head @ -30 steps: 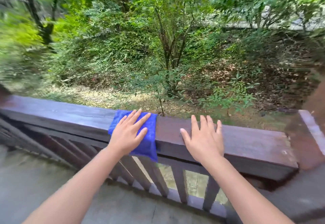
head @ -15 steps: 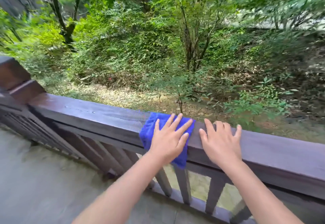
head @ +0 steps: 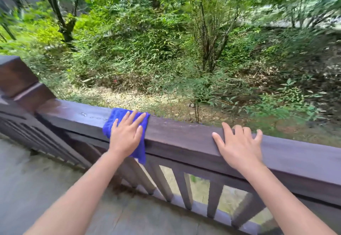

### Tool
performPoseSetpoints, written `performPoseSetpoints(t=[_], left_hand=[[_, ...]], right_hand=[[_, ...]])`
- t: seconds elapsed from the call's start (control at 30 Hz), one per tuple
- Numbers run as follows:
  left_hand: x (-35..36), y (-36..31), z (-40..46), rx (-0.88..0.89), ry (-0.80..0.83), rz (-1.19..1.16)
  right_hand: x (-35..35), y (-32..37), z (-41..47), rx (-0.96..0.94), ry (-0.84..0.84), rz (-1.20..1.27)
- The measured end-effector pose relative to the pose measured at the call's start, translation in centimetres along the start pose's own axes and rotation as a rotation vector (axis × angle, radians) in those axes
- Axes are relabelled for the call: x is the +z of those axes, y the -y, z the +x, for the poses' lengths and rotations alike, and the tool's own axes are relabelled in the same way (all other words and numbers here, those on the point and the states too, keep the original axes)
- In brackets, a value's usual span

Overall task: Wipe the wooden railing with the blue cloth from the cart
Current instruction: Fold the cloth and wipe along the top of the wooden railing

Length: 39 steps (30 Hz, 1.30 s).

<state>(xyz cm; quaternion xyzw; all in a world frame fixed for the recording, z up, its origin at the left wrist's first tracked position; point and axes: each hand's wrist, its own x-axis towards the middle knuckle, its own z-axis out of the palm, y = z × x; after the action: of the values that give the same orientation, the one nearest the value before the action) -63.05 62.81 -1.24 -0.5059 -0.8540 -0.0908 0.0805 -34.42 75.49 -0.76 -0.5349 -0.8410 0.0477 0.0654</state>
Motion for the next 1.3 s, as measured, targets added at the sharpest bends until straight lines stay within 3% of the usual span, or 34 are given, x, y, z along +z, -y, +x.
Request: performPoseSetpoints(t=[0.13,0.27,0.43,0.67,1.07,1.23,1.3], left_hand=[[1.1,-3.6,-0.8,-0.166,-0.031,-0.099],[1.5,-7.4,-2.6,0.071,-0.007,-0.094],[0.8,-1.6,-0.8,0.337,-0.004,-0.035],[0.0,4.6,1.4,0.195,-0.001,-0.038],[-0.5,18.5,4.3,0.021,-0.086,-0.058],[-0.3,21.1,4.9,-0.082,-0.087,-0.081],[0.1,20.2,4.6,-0.023,-0.052,-0.095]], right_hand=[[0.5,3.8,0.5,-0.03,0.015,0.033],[1.1,8.3,1.2,-0.102,0.026,0.055],[1.9,10.7,1.5,-0.149,0.002,0.016],[2.3,16.5,1.6,-0.35,-0.078,-0.001],[3.7,26.1,4.0,-0.469,0.014,-0.014],[4.2,30.1,4.6,-0.39,0.0,-0.041],[4.2,31.7,4.7,-0.337,-0.034,-0.038]])
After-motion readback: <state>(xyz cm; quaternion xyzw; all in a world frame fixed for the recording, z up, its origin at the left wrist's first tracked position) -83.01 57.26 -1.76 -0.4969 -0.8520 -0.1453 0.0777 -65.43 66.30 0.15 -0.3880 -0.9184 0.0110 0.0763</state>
